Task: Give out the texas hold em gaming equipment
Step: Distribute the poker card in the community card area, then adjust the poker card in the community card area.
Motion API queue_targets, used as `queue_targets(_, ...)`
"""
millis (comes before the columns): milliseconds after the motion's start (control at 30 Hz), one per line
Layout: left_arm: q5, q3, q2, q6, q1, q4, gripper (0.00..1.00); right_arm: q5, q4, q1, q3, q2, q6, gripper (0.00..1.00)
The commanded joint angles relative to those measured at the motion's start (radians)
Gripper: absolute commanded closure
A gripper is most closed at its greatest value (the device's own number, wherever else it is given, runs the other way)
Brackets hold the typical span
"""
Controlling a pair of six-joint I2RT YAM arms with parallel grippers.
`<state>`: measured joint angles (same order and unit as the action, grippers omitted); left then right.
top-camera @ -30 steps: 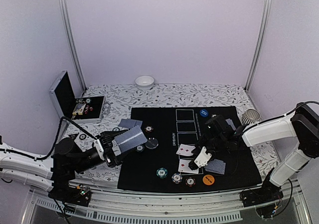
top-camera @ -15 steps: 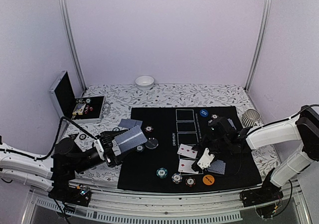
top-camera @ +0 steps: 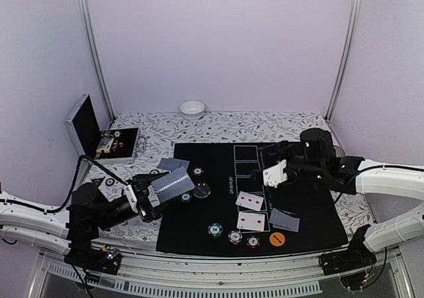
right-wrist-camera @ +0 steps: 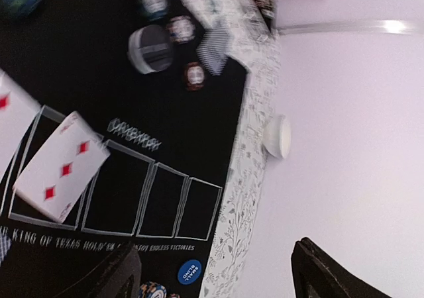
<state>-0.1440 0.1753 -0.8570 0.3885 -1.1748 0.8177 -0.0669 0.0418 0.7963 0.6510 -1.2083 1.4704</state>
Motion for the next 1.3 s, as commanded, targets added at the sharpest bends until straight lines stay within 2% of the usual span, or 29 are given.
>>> queue_targets(0,-0.013,0.026,-0.003,-0.018,0.01,0.024,0.39,0.148,-0.017,-0.017,0.247,0.037,-0.852,0.17)
queue_targets(67,-0.022,0.026,-0.015,-0.023,0.011,0.037,0.39,0.124,-0.139,-0.018,0.32,0.009,-1.118,0.18)
queue_targets(167,-0.056,0.042,-0.035,-0.033,0.011,0.035,0.39,0.027,-0.253,-0.019,0.377,-0.055,-1.413,0.24)
queue_targets(267,-0.119,0.081,-0.05,-0.071,0.015,-0.006,0.39,-0.031,-0.274,-0.018,0.372,-0.118,-1.614,0.29)
queue_targets(400,-0.236,0.125,-0.055,-0.158,0.016,-0.102,0.39,-0.065,-0.292,-0.019,0.377,-0.224,-1.751,0.36)
queue_targets(567,-0.286,0.116,-0.033,-0.242,0.014,-0.12,0.39,-0.09,-0.346,-0.017,0.449,-0.403,-1.836,0.44)
queue_targets(800,-0.29,0.162,0.04,-0.305,0.008,-0.263,0.4,-0.122,-0.455,0.022,0.588,-0.671,-1.81,0.5)
queue_targets(967,-0.294,0.183,0.073,-0.292,0.005,-0.337,0.4,-0.071,-0.478,0.031,0.621,-0.727,-1.802,0.5)
queue_targets(1133,-0.29,0.161,0.083,-0.251,0.004,-0.313,0.39,-0.035,-0.517,0.037,0.656,-0.805,-1.783,0.5)
queue_targets(1267,-0.278,0.156,0.076,-0.234,0.004,-0.297,0.39,0.062,-0.583,0.061,0.699,-0.854,-1.758,0.51)
